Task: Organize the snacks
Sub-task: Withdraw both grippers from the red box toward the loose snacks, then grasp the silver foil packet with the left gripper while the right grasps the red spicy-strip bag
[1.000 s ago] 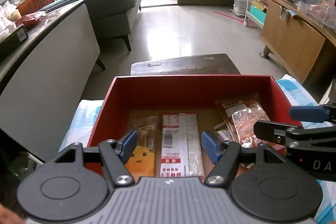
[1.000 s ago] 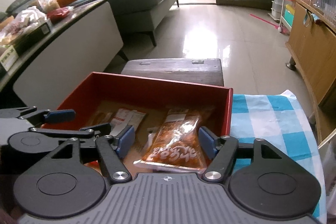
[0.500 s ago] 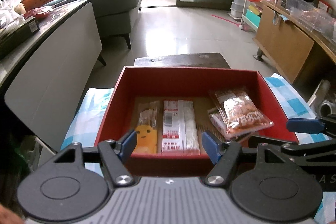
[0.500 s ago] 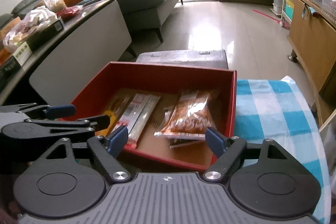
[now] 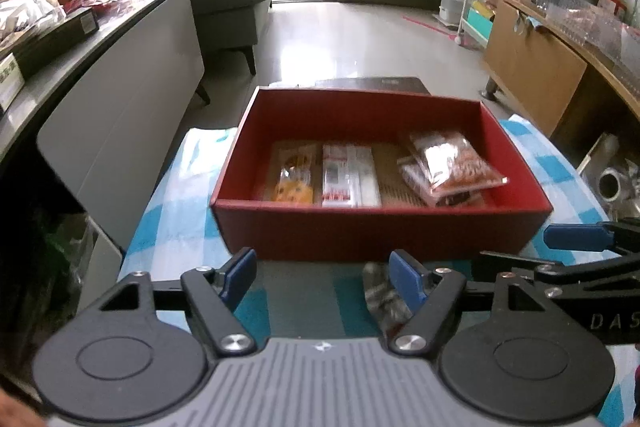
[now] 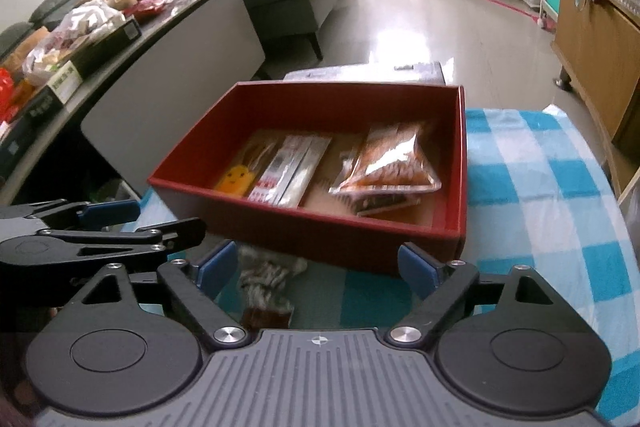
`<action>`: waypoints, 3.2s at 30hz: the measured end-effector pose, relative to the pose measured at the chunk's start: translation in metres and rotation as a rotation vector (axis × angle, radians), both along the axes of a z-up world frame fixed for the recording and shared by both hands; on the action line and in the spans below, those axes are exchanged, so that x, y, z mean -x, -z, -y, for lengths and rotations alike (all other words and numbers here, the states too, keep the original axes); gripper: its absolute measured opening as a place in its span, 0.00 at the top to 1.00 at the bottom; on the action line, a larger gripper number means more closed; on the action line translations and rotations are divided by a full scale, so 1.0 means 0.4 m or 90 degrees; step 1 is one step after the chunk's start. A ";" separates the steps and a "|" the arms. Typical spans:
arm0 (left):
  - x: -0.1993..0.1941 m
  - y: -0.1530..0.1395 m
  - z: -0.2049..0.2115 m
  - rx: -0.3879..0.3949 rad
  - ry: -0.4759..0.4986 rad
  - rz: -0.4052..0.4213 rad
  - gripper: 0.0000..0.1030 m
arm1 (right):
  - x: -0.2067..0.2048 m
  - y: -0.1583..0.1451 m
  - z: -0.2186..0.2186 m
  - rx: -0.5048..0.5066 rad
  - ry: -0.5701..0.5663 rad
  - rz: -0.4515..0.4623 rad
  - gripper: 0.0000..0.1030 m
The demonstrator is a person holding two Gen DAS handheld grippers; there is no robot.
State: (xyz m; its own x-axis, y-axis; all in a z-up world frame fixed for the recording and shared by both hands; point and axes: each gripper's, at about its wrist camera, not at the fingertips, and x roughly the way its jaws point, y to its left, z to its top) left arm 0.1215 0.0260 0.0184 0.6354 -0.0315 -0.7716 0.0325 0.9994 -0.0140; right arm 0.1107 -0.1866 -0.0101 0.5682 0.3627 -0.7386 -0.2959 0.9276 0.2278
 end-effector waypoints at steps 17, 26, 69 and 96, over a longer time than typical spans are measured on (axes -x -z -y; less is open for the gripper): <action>0.176 0.027 -0.077 -0.006 -0.001 -0.046 0.30 | 0.093 0.064 -0.023 -0.008 -0.013 -0.081 0.00; 0.276 0.071 -0.182 0.044 -0.067 -0.117 0.30 | 0.121 0.105 -0.069 0.031 -0.056 -0.113 0.00; 0.322 0.143 -0.194 0.096 -0.143 -0.182 0.61 | 0.148 0.148 -0.218 -0.055 -0.213 -0.172 0.00; 0.314 0.152 -0.153 0.041 -0.077 -0.193 0.45 | 0.216 0.162 -0.279 0.035 -0.192 -0.044 0.00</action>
